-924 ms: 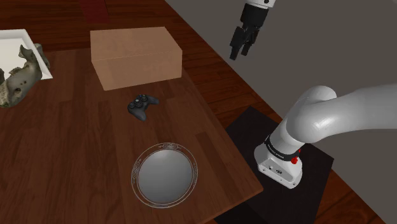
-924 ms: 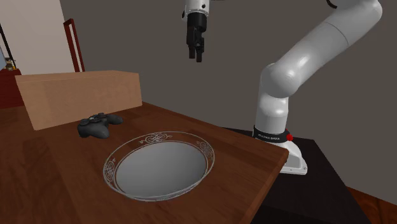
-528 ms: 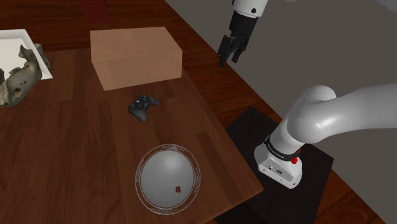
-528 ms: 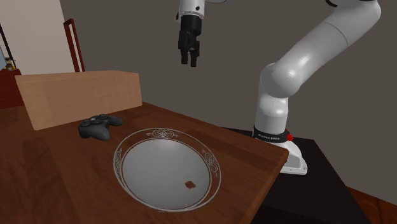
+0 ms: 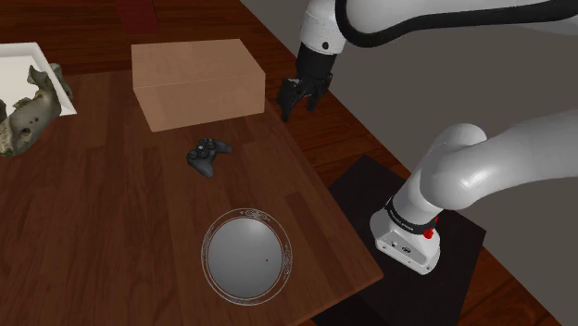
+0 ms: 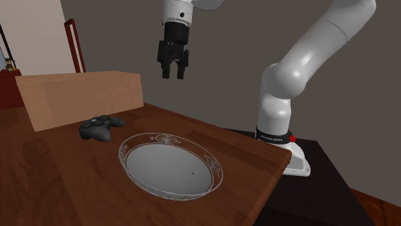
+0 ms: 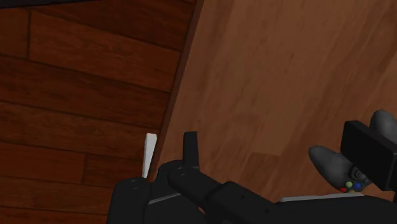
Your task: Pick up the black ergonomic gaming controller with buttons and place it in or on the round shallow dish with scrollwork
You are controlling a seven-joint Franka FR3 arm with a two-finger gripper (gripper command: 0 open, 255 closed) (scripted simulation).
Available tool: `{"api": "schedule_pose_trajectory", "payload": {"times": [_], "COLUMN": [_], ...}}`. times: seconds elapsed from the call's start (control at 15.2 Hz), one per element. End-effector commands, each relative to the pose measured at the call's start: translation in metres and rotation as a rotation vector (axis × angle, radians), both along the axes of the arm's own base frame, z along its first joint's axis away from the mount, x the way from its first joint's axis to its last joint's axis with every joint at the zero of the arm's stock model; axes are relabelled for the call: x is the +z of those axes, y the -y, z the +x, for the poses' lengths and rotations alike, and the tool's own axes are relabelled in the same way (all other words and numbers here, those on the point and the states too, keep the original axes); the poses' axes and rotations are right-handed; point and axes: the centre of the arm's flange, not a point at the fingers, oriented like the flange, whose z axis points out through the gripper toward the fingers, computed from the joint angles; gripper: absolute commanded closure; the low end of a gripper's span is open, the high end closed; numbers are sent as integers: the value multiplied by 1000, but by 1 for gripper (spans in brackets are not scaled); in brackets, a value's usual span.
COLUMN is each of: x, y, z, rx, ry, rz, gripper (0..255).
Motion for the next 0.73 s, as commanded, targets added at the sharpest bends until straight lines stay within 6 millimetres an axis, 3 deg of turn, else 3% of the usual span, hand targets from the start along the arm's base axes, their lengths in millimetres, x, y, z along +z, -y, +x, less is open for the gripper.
{"api": "schedule_pose_trajectory", "payload": {"times": [0.0,0.66], "x": [-10,-57], "y": [-25,-146], "z": [4,37], "rx": [-19,-103], "ry": [14,73], "rz": [-3,-26], "gripper": [0,0]}}
